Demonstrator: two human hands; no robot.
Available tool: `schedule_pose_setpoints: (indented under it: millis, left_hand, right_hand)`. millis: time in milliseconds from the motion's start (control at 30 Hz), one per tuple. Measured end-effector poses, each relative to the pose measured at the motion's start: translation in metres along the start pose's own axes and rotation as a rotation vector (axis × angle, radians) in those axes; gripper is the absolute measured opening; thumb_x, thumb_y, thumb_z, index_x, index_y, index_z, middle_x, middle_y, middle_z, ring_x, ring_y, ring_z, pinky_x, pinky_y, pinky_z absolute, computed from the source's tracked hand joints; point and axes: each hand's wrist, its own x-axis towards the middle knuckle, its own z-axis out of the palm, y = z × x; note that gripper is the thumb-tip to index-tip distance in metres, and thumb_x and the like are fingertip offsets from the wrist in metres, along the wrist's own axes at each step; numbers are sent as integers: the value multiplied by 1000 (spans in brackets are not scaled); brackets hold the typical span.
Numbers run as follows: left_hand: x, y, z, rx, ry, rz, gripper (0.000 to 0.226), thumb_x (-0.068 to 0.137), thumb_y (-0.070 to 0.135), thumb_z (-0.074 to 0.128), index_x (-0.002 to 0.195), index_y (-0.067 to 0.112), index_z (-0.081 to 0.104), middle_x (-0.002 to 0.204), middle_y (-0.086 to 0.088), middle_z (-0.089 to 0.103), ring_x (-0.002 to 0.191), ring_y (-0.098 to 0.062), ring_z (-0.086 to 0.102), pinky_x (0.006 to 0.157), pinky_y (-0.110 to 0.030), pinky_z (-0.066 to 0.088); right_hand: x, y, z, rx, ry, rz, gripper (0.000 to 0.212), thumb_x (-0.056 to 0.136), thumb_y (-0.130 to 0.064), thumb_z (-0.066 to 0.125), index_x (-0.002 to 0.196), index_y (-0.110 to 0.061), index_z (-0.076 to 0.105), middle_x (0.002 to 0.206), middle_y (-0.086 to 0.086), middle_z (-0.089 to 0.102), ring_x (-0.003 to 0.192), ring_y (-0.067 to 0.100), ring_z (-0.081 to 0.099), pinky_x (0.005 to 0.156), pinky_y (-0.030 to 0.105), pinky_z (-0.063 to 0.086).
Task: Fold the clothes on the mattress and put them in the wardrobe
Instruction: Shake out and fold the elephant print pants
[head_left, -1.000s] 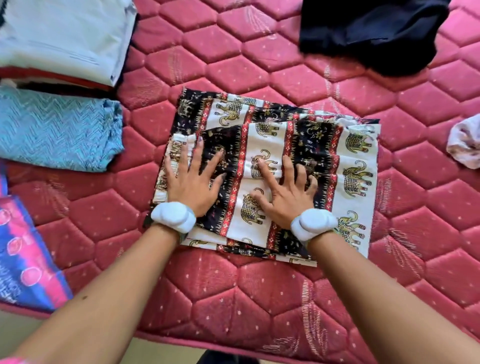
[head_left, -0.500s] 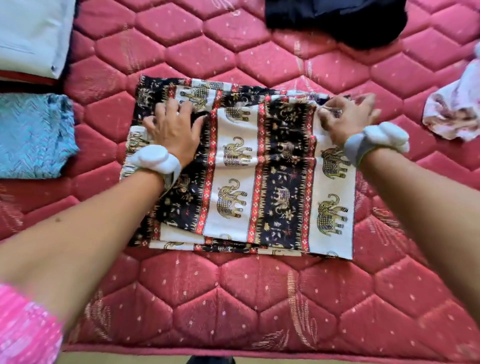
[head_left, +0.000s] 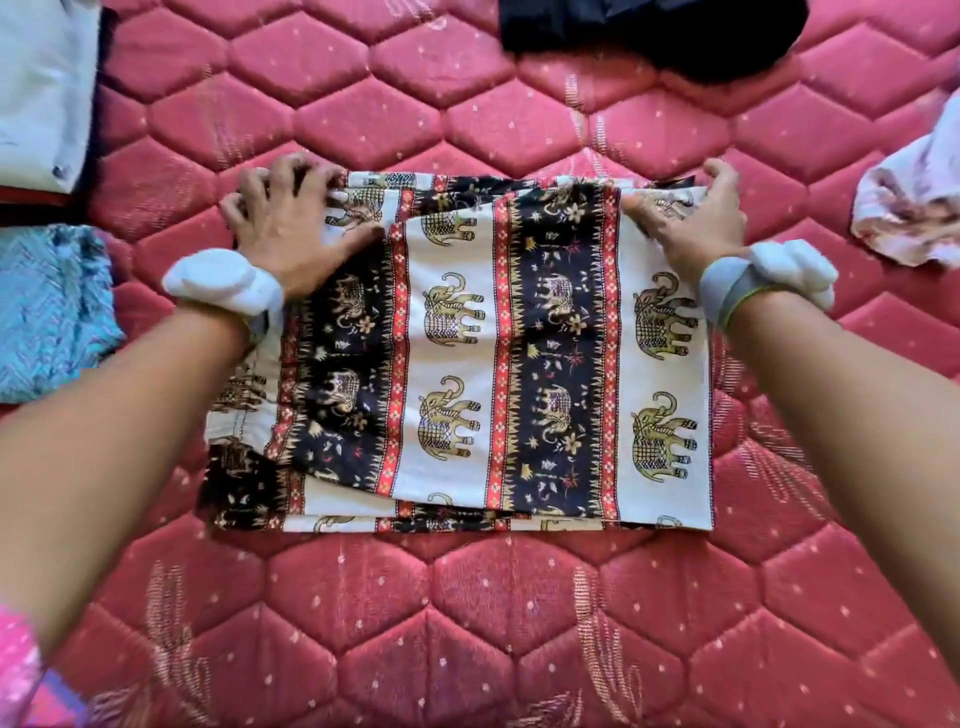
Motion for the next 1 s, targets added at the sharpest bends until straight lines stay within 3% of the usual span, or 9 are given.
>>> schedule_pose_setpoints:
  millis: [100,167,233,333,467,600,733,900,1000]
  left_hand:
    - [-2,-20,-12,95,-31,27,96,60,88,48,129,21,45,131,-13,46,123,-35,31,100,-53,22]
    - [-6,-27,-20,119,-30,49,101,51,96,43,116,20,55,120,-11,57,116,-34,35,97,-53,26]
    - [-11,-27,-25,183,-9,123,95,54,94,43,106,18,67,105,-12,62,109,-35,38,93,-53,28]
    - [-20,-30,-38,165,62,239,83,65,85,42,90,11,71,88,-11,64,101,-35,44,91,-51,34]
    - [-69,-38,-52,-7,246,361,44,83,53,59,78,9,61,77,-16,63,74,-35,59,67,-43,46]
    - [-148,-40,-46,75,302,408,24,81,33,64,83,9,58,77,-17,61,72,-34,57,65,-42,41]
    - [-214,-49,-3,122,94,218,29,63,9,75,87,19,61,86,-7,61,89,-33,55,76,-44,37]
    - [-244,-55,0,-31,171,149,30,55,4,58,84,12,63,93,-11,60,87,-35,56,72,-43,39]
    - [-256,-55,1,-1,134,196,32,55,-1,60,84,12,63,93,-12,59,84,-37,58,71,-45,43]
  right_hand:
    - [-1,-1,-10,-10,-45,1,74,49,-59,80,106,-15,67,99,3,69,96,17,58,90,34,45]
    - [-10,-2,-11,-213,48,-37,50,61,-55,74,95,-19,70,90,5,67,99,23,51,92,37,37]
    - [-28,-4,-14,-317,212,-90,33,75,-45,66,101,-24,68,99,7,67,108,31,52,93,39,39]
    - [-60,-8,-24,-211,327,-158,28,80,-34,60,106,-23,64,101,7,69,99,34,59,76,36,44]
    - [-112,8,-35,104,315,-206,14,74,-25,55,84,-20,63,86,6,68,80,21,58,75,35,43]
    - [-172,45,-39,220,281,-136,34,71,-11,54,104,-7,63,95,9,69,83,16,58,81,22,44]
    - [-214,85,-37,28,70,-94,56,57,-14,40,105,-4,68,102,17,68,95,31,61,87,27,41]
    - [-221,97,-47,47,120,-91,47,60,-11,43,96,-9,72,98,13,71,93,29,63,88,26,43]
    - [-227,110,-47,-169,12,-202,47,61,-7,43,97,-6,72,102,15,69,99,33,61,91,31,41]
